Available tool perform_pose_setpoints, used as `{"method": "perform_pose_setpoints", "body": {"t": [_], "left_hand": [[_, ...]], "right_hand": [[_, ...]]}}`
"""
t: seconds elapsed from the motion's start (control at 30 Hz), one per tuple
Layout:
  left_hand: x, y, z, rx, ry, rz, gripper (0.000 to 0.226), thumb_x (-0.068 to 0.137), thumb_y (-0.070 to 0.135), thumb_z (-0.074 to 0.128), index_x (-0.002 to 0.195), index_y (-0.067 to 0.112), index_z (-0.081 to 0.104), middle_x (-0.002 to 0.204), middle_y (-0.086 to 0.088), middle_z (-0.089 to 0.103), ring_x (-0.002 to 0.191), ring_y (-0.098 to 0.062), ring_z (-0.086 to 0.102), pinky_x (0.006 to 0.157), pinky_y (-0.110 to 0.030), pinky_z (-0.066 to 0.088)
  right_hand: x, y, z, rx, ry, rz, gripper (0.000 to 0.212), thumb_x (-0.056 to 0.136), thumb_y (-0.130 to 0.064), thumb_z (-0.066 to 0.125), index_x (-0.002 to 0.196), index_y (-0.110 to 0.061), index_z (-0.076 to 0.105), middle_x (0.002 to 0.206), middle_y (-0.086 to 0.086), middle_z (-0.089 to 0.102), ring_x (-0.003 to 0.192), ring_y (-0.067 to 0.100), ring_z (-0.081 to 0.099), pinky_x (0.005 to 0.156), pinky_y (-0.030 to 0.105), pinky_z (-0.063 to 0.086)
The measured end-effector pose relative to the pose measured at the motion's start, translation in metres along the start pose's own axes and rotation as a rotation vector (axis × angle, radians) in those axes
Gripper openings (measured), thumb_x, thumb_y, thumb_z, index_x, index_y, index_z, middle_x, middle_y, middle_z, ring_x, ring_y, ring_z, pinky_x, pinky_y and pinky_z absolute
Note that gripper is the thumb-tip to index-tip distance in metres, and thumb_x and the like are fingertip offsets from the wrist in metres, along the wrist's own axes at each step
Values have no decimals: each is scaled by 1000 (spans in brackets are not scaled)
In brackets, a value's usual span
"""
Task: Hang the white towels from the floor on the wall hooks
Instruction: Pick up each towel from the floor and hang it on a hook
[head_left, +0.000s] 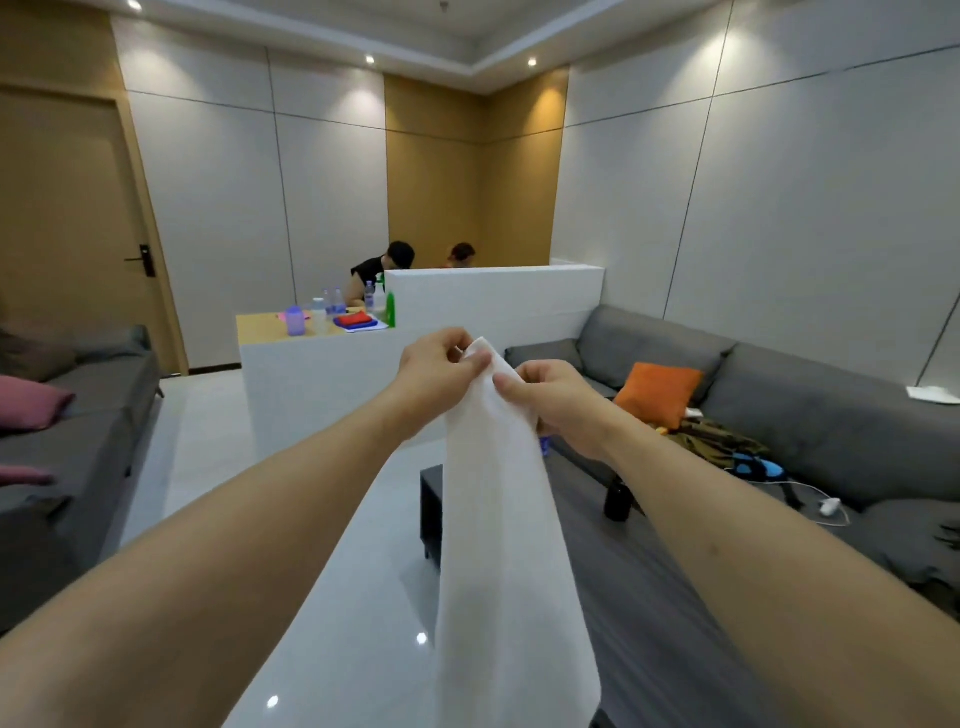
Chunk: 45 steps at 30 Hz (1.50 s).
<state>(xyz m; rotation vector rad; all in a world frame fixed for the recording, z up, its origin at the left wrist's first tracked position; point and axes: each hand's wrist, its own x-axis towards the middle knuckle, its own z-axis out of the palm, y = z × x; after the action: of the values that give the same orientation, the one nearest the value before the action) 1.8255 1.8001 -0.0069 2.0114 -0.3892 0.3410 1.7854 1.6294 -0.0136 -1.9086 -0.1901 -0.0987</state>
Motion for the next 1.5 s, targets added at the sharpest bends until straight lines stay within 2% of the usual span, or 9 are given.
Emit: {"method": "perform_pose_setpoints", "body": {"t": [0.23,0.43,0.53,0.63,0.77,0.87,1.07,1.3,1.5], "left_hand": [[99,-22,15,-82,23,-17,17,93,39,57,80,28,58,92,-1,62,85,-19,59,67,-30,48],[162,-50,26,-43,36,-18,16,93,38,58,80,28,57,87,2,57,79,-14,54,61,-26,40],[179,-64,40,-25,66,-28,16,92,35,58,78,27,57,84,2,58,76,-14,52,61,-28,40],[193,-70,58,10,98,-55,14,93,36,57,80,30,58,87,3,60,78,-14,54,61,-27,40],[211,-72,85,74,207,-113,16,95,33,54,80,28,54,85,4,56,75,-11,51,59,-26,37],[212,-67,112,158,324,-153,18,95,31,53,80,20,52,81,1,53,71,-14,47,57,-28,37],[198,-32,176,257,487,-225,9,95,23,53,90,28,58,89,-4,59,72,-13,51,53,-24,36],[218,4,215,422,553,-262,15,95,20,56,106,15,65,102,-12,61,94,-28,55,68,-27,38],[262,-1,227,511,524,-297,12,94,20,58,104,16,64,104,-11,61,96,-29,56,75,-33,45]], "right_hand": [[87,18,-37,-10,-83,84,41,78,-37,81,102,-6,71,98,11,75,88,26,73,72,34,57],[152,53,-72,-510,-299,211,32,65,-23,89,93,-14,76,89,1,77,82,19,74,80,40,61],[180,73,-92,-714,-284,227,27,66,-26,87,87,-14,75,85,-1,75,78,15,72,73,33,61],[206,90,-117,-844,-279,184,22,68,-28,83,79,-14,72,77,-3,70,69,12,67,52,20,51],[237,114,-159,-976,-324,122,28,71,-31,81,83,-13,64,82,0,64,75,19,63,54,25,45],[254,132,-201,-994,-382,72,27,73,-29,80,89,-12,65,92,3,68,85,22,67,62,28,52],[277,158,-288,-1055,-421,-55,24,77,-30,76,87,-9,67,90,6,69,82,22,65,71,34,53],[313,166,-363,-871,-350,-142,18,81,-27,76,91,-15,68,91,1,67,84,17,63,76,33,55],[367,178,-393,-843,-257,-169,12,82,-22,75,89,-13,72,91,3,68,82,17,62,75,32,53]]}}
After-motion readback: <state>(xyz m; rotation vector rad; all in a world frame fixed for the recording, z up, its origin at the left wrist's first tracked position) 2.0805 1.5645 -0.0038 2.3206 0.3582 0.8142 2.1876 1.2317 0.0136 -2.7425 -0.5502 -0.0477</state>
